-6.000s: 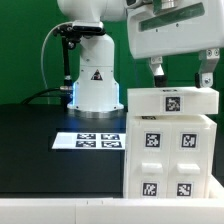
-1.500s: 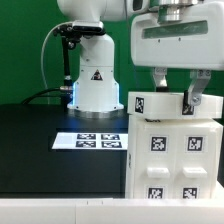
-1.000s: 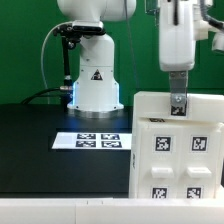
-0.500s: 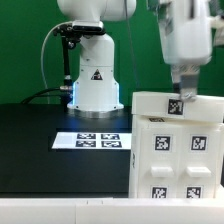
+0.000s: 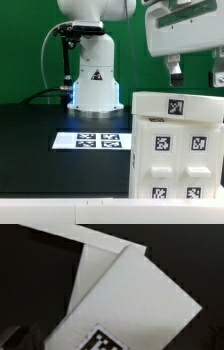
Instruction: Assemble cabinet
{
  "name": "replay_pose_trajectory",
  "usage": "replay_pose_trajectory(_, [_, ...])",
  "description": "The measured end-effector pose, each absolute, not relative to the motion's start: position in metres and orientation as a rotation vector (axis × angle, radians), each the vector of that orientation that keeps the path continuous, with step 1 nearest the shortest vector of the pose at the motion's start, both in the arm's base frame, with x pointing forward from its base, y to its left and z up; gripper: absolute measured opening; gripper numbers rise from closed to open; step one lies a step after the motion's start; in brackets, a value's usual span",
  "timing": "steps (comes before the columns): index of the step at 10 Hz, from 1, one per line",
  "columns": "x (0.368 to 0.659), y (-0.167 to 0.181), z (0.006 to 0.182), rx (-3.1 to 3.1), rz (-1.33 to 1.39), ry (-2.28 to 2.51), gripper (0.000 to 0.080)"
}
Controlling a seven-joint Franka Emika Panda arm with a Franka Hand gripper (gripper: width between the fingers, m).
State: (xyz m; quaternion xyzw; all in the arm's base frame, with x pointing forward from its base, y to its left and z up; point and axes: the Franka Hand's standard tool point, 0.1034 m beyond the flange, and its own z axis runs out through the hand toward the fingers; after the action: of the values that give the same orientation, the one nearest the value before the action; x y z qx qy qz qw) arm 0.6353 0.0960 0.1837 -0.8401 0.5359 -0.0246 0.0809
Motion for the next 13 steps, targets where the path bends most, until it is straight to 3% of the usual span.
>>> replay_pose_trajectory(3, [0.641,0.094,0.187,-2.868,-0.119,0.902,0.0797])
replay_pose_trajectory(6, [0.641,0.093,0.187,-2.954,-0.139,0.608,0.0797])
replay_pose_trajectory(10, [0.651,0.078,0.183,-3.086,-0.162,-0.531,0.0797])
replay_pose_trajectory(13, [0.650,0.076,0.180,-3.039,-0.142,-0.877,0.0797])
